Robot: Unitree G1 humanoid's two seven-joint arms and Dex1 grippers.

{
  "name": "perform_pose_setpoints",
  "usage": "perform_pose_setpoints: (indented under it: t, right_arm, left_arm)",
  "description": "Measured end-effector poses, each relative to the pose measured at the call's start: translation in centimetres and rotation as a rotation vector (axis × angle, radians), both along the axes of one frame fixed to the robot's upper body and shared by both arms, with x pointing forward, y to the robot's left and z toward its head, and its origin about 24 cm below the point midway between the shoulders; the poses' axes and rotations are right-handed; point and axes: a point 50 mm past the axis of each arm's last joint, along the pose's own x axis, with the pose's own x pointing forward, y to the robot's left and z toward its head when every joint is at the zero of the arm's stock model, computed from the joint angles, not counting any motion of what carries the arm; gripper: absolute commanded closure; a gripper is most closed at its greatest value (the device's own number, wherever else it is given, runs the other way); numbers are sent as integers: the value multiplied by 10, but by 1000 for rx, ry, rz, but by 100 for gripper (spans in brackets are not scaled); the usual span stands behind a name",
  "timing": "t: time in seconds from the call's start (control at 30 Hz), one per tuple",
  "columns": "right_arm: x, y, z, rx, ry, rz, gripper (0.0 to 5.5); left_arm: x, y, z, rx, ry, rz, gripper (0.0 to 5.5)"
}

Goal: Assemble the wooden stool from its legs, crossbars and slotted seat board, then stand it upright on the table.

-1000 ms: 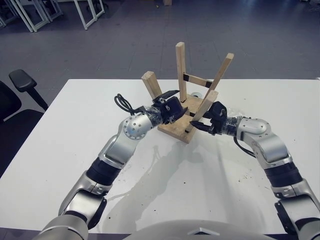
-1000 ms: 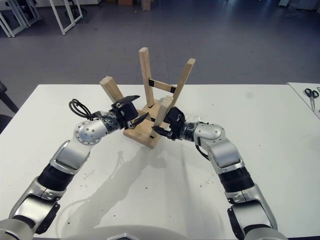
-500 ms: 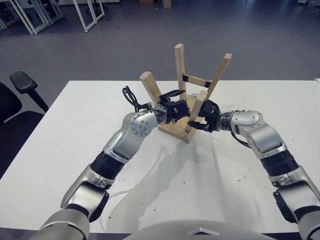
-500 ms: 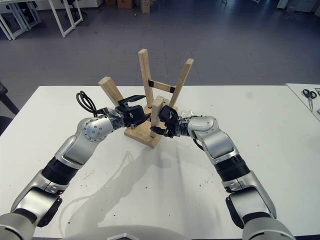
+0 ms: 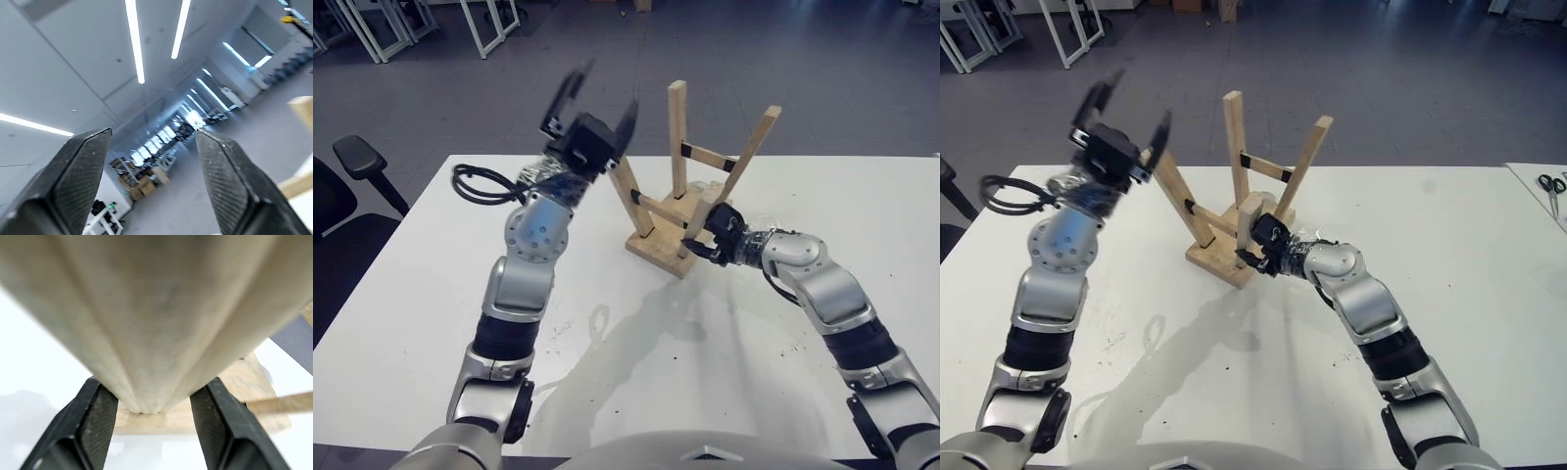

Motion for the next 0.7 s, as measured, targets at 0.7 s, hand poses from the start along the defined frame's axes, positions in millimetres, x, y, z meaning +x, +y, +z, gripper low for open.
perform_pose_setpoints:
  t: [0.7]
  right_arm:
    - [28,15,138,601,-260,23,198]
  left_arm:
    - [11,20,-21,-34,78,91,233]
